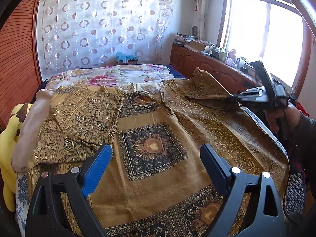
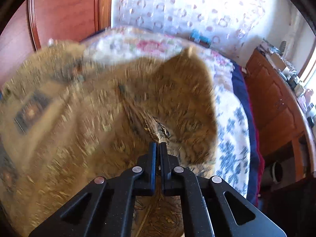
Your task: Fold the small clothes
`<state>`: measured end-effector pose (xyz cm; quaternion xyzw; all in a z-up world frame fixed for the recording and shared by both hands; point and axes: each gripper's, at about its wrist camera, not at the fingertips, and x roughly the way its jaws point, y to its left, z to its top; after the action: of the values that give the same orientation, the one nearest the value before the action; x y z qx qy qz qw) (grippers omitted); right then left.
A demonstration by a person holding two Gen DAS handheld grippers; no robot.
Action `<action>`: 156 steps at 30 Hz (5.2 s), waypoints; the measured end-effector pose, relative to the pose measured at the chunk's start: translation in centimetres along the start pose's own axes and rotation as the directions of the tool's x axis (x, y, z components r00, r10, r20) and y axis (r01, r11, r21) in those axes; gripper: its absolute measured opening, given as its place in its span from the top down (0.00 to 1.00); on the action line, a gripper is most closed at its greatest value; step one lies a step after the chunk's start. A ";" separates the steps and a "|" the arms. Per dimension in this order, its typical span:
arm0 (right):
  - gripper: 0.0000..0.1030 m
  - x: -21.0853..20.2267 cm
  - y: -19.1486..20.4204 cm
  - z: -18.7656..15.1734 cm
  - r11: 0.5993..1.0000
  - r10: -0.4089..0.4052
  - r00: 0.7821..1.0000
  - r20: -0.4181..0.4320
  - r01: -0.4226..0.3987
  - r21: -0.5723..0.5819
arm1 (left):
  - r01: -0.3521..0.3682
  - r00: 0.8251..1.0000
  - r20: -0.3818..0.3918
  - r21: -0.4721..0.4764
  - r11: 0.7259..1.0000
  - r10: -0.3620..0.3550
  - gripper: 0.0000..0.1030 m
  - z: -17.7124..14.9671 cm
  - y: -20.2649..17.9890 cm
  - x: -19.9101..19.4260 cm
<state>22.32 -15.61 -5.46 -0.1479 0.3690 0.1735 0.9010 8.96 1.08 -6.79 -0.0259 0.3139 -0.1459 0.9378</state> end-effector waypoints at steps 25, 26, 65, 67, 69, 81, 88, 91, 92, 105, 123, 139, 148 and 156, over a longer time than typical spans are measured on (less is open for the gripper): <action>0.53 -6.7 2.8 0.3 0.963 0.268 0.958 0.098 -0.265 -0.041 | -0.003 1.000 0.019 -0.010 1.000 0.003 0.10 -0.1 0.3 -0.6; 0.53 -6.6 2.3 0.2 0.969 0.246 0.964 0.104 -0.244 -0.030 | -0.004 1.000 0.020 -0.010 1.000 0.004 0.10 -0.1 0.4 -0.6; 0.09 4.1 -1.5 -3.6 0.994 0.038 0.999 -0.021 -0.035 0.106 | -0.181 0.983 -0.003 -0.076 0.981 0.181 0.10 4.2 11.7 -0.9; 0.08 4.1 -1.5 -3.7 0.994 0.036 0.999 -0.021 -0.034 0.106 | -0.184 0.983 -0.017 -0.075 0.980 0.183 0.11 4.8 12.6 -0.2; 0.08 4.1 -1.5 -3.7 0.994 0.035 0.999 -0.022 -0.032 0.106 | -0.179 0.984 -0.031 -0.072 0.981 0.177 0.11 5.4 13.3 0.5; 0.08 4.1 -1.6 -3.7 0.994 0.046 0.999 -0.025 -0.043 0.104 | -0.170 0.978 -0.141 -0.136 0.976 0.150 0.36 8.3 19.2 7.3; 0.08 2.8 -3.1 -1.3 0.986 0.102 0.994 0.030 -0.105 0.131 | -0.181 0.965 -0.216 -0.147 0.972 0.147 0.51 8.8 21.4 10.1; 0.08 2.8 -4.0 0.8 0.989 0.080 0.995 0.055 -0.087 0.120 | -0.164 0.963 -0.243 -0.182 0.970 0.117 0.53 8.8 22.2 11.0; 0.08 3.2 -4.4 1.4 0.990 0.070 0.996 0.051 -0.075 0.117 | -0.158 0.964 -0.245 -0.189 0.969 0.109 0.53 8.8 22.3 11.1; 0.24 10.3 -8.1 4.7 0.972 0.114 0.991 -0.068 -0.097 0.215 | -0.149 0.965 -0.239 -0.141 0.979 0.112 0.77 9.5 21.2 11.3; 0.98 6.3 -5.3 5.3 0.991 0.064 0.995 0.071 -0.072 0.115 | -0.117 0.991 -0.078 -0.063 0.991 0.112 0.96 11.3 15.9 6.5; 0.98 -7.8 -0.6 -6.1 0.981 0.120 0.959 0.258 -0.155 0.120 | -0.084 0.987 0.130 -0.104 0.991 0.097 0.96 4.3 11.8 -6.8; 0.98 -13.2 1.0 -15.4 0.968 0.160 0.950 0.266 -0.204 0.145 | -0.113 0.979 0.151 -0.163 0.980 0.138 0.96 -2.6 11.3 -12.4; 0.98 -15.4 0.2 -21.3 0.952 0.167 0.950 0.265 -0.225 0.207 | -0.096 0.988 0.099 -0.215 0.972 0.120 0.96 -6.8 11.7 -12.9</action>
<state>-1.11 -26.95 -9.01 0.0195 0.2862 0.2346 0.9288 -1.85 16.25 -6.36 -0.1155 0.2757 -0.0592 0.9524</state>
